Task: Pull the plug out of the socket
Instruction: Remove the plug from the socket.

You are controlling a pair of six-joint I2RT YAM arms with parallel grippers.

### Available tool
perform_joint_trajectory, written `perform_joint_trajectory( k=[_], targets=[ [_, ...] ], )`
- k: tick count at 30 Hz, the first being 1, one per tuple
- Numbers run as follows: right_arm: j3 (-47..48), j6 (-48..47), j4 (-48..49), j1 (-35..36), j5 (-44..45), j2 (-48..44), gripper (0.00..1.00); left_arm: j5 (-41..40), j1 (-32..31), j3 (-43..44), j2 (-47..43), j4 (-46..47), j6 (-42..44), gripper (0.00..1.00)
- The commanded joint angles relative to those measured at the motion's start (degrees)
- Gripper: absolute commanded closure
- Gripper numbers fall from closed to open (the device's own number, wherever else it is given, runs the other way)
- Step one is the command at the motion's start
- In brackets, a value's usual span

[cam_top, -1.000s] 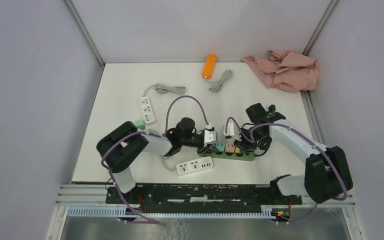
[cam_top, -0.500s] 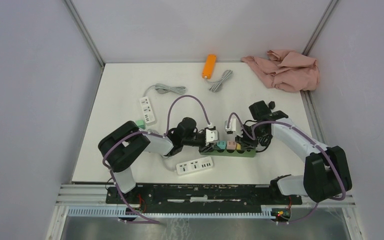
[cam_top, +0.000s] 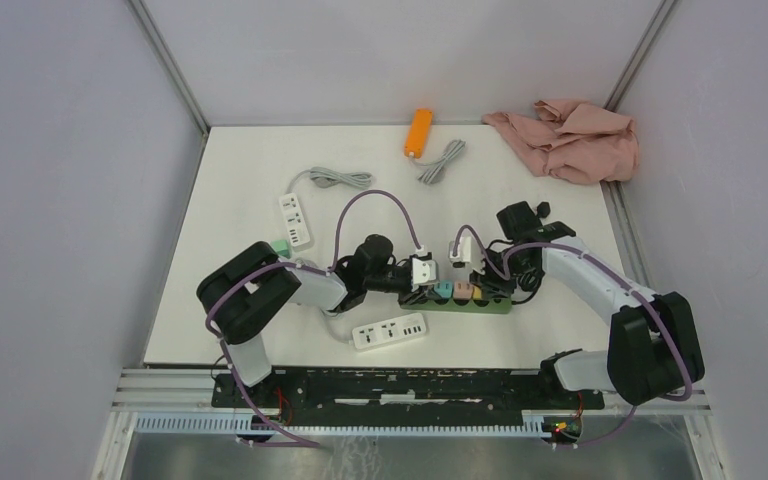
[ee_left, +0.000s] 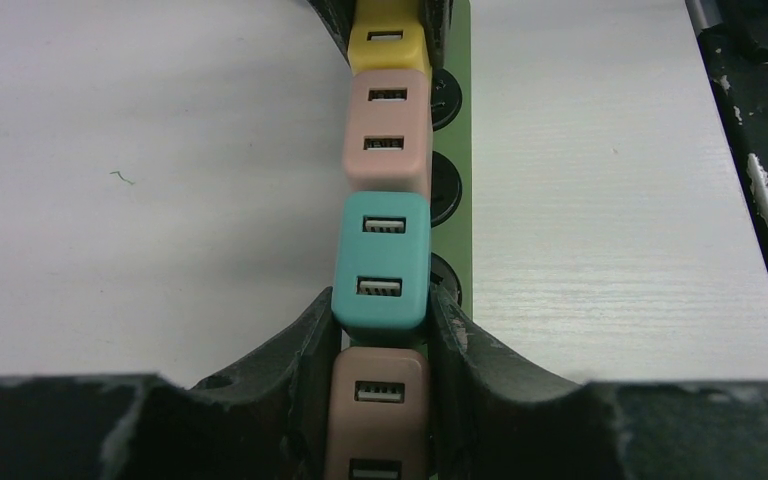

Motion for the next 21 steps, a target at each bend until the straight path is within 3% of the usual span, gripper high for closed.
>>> perform_joint_trajectory(
  k=[1,7,10,15,18,21],
  targets=[
    [0.7,0.4,3.7,-2.5,0.3,-2.0,1.00,-1.7,-0.4,0.8,0.7,0.5,0.2,0.97],
    [0.0,-7.7,-3.5,-2.3,-8.0,-1.8,1.00,-1.9,-0.4,0.8,0.7,0.3,0.3,0.97],
    [-0.1,-5.6,-2.4,0.8,-11.0,-0.9,1.00,-1.8,-0.4,0.8,0.7,0.3,0.3,0.97],
    [1.8,6.3,5.9,1.6,-5.0,0.3,1.00,-1.6,-0.4,0.7,0.7,0.2,0.4,0.97],
    [1.5,4.5,5.7,-1.4,-1.1,-0.7,1.00,-1.6,-0.4,0.8,0.6,0.2,0.4,0.97],
    [-0.1,-3.8,1.5,-3.8,0.0,-2.3,1.00,-1.6,-0.4,0.7,0.6,0.2,0.4,0.97]
  ],
)
